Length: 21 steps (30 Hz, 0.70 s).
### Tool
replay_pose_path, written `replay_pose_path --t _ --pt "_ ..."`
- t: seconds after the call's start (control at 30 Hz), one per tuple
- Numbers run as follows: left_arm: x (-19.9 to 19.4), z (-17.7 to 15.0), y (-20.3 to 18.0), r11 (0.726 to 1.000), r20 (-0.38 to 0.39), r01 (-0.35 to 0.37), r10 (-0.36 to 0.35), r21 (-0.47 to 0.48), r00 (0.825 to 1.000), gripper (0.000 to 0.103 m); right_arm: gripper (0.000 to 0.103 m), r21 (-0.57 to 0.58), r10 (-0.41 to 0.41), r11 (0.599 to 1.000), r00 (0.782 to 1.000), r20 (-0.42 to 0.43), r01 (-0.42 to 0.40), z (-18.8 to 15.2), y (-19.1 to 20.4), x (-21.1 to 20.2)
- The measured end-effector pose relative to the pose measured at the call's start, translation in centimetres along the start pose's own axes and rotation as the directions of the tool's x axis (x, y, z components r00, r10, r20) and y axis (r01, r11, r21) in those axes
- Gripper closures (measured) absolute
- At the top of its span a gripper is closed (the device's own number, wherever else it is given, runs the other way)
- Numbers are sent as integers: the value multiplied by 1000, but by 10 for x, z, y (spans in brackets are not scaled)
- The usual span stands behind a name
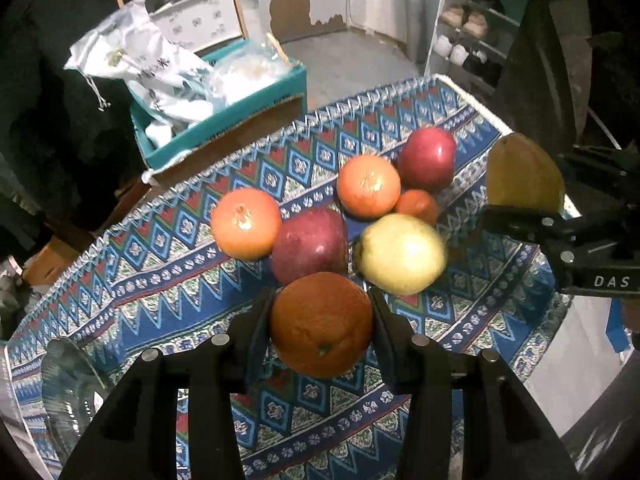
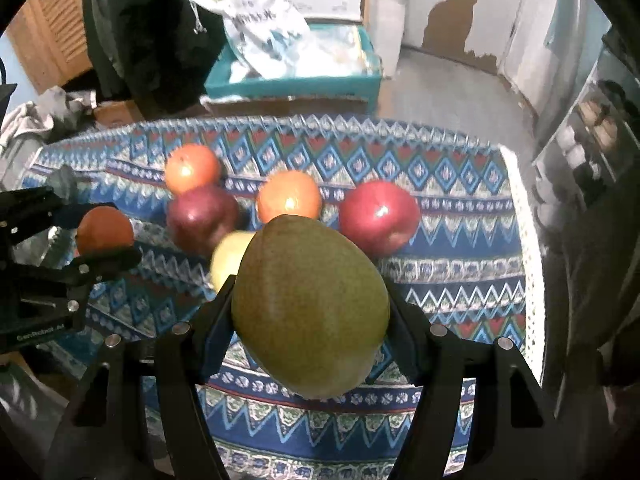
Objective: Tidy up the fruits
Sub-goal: 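Grasp the orange with the left tool while the right tool grasps the green pear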
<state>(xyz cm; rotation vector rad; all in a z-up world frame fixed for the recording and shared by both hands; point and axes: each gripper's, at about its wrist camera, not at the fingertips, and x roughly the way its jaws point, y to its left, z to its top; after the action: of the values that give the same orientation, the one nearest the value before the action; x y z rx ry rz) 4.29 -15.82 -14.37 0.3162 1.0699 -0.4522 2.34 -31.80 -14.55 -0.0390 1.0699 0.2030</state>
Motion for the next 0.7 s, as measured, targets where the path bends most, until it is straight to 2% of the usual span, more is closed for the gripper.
replay_pose_path --t 0.27,0.7 --pt "-32 4 17 999 59 -9 11 -36 998 56 35 9 5 1000 996 89 -6 16 5 -34" --pt "-87 9 58 993 176 -21 41 -113 984 56 35 4 6 1000 982 188 -7 41 23 -71"
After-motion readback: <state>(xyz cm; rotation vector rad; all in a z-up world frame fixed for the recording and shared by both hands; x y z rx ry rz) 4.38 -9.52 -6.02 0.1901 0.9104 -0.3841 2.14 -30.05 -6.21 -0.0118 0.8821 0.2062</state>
